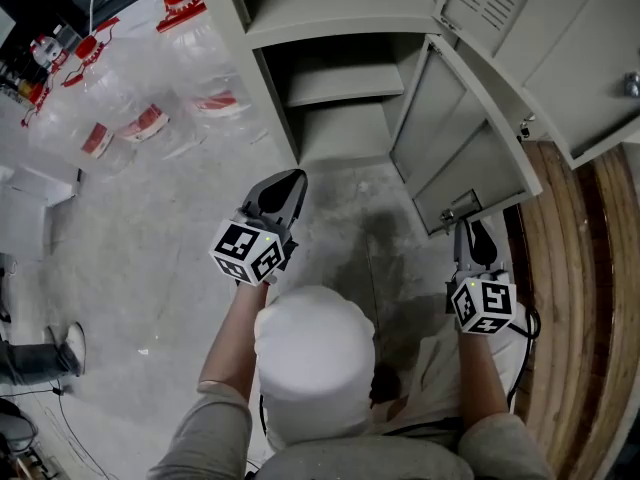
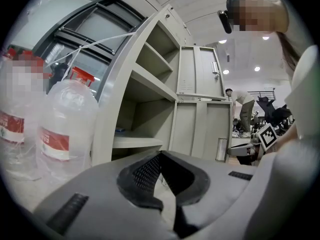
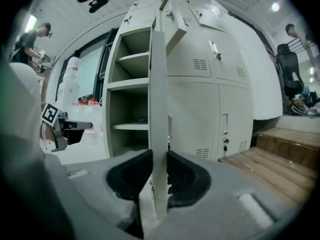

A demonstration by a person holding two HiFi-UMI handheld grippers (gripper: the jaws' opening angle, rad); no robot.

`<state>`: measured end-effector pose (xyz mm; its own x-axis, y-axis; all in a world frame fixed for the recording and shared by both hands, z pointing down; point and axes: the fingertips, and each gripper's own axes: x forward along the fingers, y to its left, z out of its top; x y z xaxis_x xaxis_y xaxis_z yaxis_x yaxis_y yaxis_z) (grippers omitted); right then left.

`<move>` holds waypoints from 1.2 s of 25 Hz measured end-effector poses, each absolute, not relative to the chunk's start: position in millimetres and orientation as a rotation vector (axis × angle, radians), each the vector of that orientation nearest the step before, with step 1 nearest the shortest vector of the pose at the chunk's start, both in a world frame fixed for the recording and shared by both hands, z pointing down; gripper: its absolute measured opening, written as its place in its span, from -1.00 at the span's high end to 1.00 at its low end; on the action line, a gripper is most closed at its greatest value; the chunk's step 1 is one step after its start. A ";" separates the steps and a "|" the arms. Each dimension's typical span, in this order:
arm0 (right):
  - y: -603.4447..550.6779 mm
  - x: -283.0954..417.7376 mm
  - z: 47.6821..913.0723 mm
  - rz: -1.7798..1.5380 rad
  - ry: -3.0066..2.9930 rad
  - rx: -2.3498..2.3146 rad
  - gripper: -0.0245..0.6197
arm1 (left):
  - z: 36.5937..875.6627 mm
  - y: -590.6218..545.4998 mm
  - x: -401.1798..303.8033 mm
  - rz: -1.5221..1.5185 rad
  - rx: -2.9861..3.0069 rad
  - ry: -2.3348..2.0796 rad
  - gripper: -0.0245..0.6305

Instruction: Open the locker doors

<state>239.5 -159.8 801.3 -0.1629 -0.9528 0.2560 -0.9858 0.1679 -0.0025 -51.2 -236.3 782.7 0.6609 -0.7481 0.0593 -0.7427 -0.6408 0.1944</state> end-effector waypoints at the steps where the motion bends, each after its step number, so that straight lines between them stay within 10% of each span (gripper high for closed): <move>1: -161.2 242.5 801.6 0.250 -2.228 1.904 0.65 | 780.6 -238.3 -50.2 -0.042 2.678 -1.215 0.93; 25: -190.2 290.1 801.9 0.250 -1.923 2.142 0.60 | 752.7 -250.3 -64.6 -0.037 2.682 -1.261 0.93; 30: -191.4 276.4 786.9 0.275 -1.970 2.170 0.33 | 747.7 -250.9 -72.6 -0.049 2.683 -1.271 0.93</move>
<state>276.4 -191.4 786.9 0.0956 -0.9586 0.2682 -0.9954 -0.0933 0.0211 -72.6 -250.9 747.7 0.6357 -0.7707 0.0437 -0.7650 -0.6214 0.1693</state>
